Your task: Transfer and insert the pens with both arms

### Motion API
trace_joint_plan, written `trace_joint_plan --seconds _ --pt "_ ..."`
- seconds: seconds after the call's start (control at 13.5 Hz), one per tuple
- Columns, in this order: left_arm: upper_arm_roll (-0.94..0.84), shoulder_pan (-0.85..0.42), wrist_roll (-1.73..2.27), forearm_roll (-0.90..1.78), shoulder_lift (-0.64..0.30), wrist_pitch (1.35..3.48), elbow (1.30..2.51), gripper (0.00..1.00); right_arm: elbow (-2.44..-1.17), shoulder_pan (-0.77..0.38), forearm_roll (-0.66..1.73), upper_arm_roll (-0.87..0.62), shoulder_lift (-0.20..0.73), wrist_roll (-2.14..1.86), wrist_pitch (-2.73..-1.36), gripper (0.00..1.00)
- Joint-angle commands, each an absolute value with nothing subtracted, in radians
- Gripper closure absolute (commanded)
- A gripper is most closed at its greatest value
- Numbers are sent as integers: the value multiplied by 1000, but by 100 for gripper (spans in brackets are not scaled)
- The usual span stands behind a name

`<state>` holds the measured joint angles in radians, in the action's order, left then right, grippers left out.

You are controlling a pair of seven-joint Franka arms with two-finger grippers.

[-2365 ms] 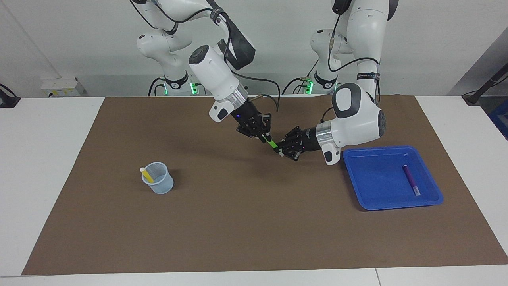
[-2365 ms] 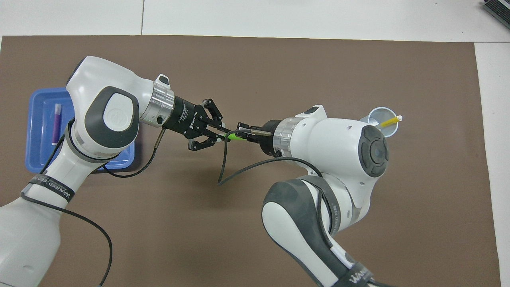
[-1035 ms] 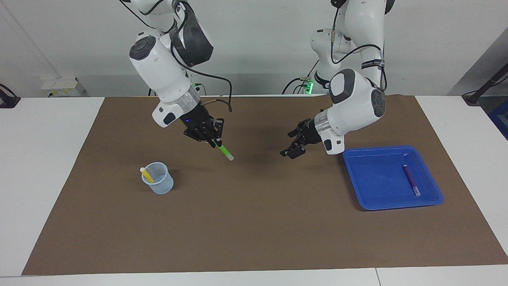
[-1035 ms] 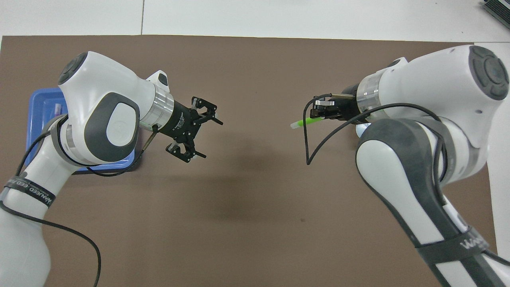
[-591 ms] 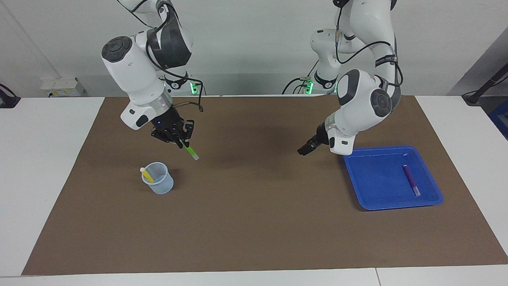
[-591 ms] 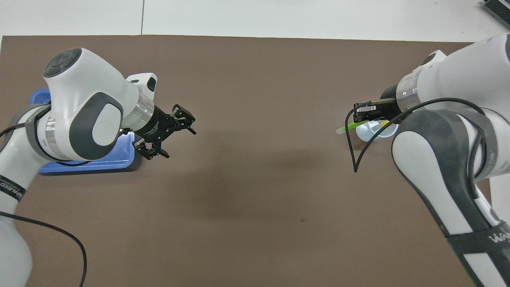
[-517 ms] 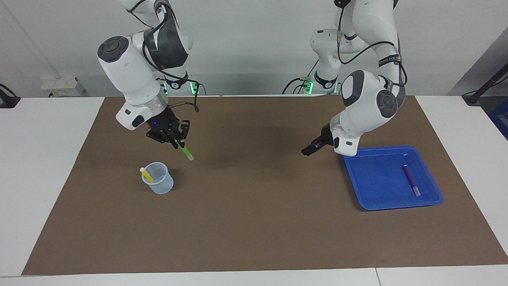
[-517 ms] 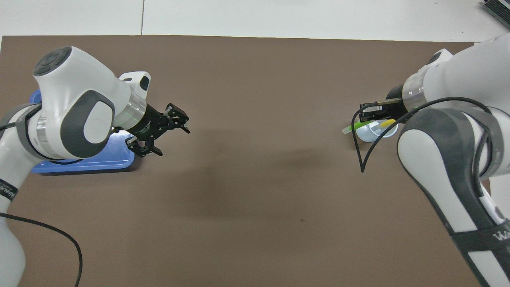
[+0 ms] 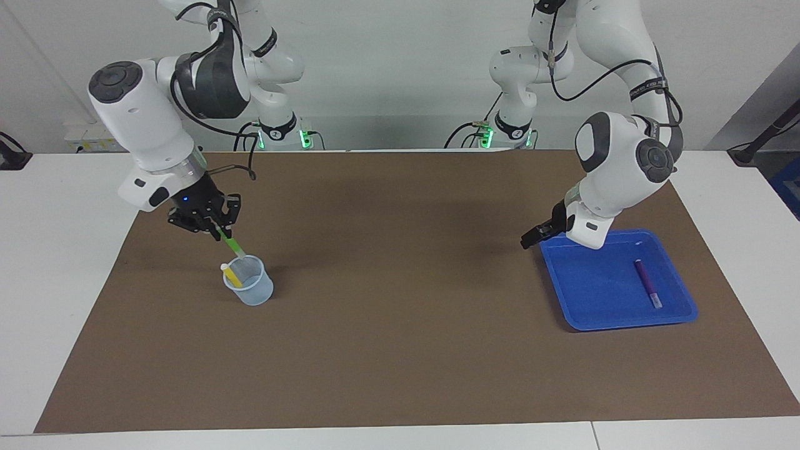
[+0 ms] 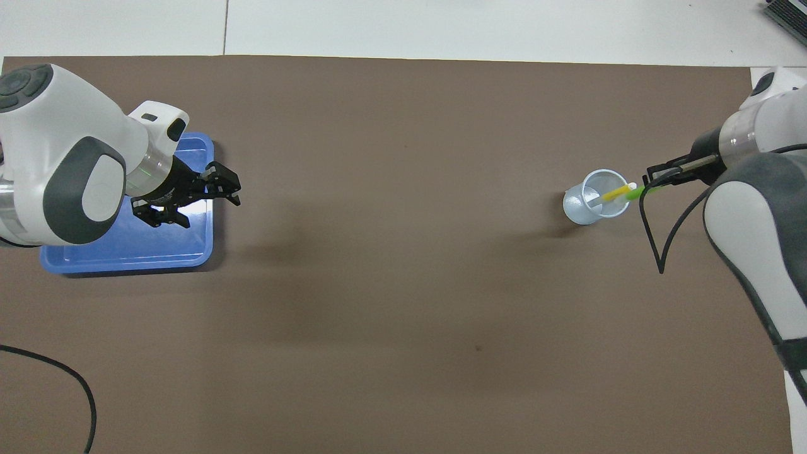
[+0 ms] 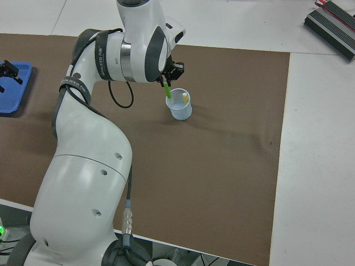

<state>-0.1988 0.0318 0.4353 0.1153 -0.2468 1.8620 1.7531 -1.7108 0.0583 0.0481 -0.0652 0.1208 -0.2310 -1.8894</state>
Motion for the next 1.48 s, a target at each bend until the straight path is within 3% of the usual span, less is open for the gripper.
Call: trace_joint_plan --seconds 0.0,0.3,0.52,0.67,0.81,1.4 --pt "-204 83 272 68 -229 1977 1789 0 -1729 66 25 -80 129 -244 -1942 100" --pt "-202 149 7 52 -233 2147 1831 0 -1749 51 20 -78 170 -233 -2012 100" --pt "-198 201 -27 -9 -283 2251 1824 0 -1837 52 18 -78 172 -233 -2121 100" --pt "-198 244 -80 -37 -311 2276 1796 0 -1845 57 20 -80 179 -232 -2131 41" --pt "-198 279 -84 -37 -351 2289 1780 0 -1841 54 21 -80 179 -210 -2123 1" --pt "-198 341 -84 -126 -530 2296 1591 1 -1773 54 37 -81 86 -179 -1907 0"
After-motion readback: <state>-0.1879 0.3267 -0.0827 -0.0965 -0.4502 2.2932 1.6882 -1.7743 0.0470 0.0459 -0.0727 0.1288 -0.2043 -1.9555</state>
